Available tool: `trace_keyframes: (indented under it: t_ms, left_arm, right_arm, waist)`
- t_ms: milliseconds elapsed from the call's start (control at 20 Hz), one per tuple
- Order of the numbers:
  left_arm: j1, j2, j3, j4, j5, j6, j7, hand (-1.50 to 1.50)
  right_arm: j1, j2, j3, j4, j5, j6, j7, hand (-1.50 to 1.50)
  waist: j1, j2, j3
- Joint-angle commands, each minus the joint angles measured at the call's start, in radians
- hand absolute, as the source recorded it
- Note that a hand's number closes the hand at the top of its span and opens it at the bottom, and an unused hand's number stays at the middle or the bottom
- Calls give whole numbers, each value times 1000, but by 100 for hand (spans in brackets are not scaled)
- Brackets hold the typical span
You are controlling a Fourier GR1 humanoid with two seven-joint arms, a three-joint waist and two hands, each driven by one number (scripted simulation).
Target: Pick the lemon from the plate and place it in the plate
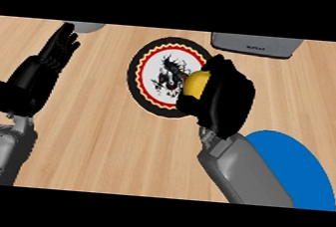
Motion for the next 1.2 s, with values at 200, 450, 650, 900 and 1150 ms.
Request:
trace_keyframes:
  t_ms: [200,450,650,900,1150]
  left_arm:
    - [-2,-10,-17,28,-22,-11,-29,0]
    - [-12,-29,-23,46,-26,-6,-44,0]
    - [-39,-32,-25,23,-14,-8,-6,0]
    - [-53,-18,-24,20,-19,-23,-6,0]
    - [-51,-11,-10,0,-13,-18,20,0]
  right_arm:
    - [-185,11,-103,405,-120,-203,119,150]
    - [-301,11,-206,568,-197,-274,69,150]
    - [-268,11,-245,680,-247,-415,0,-150]
    - [-325,11,-271,768,-355,-573,-126,-150]
    - [-371,11,-298,824,-367,-768,-212,-150]
  waist:
    - [12,6,0]
    - [28,13,0]
    - [40,17,2]
    - [54,17,3]
    - [41,8,3]
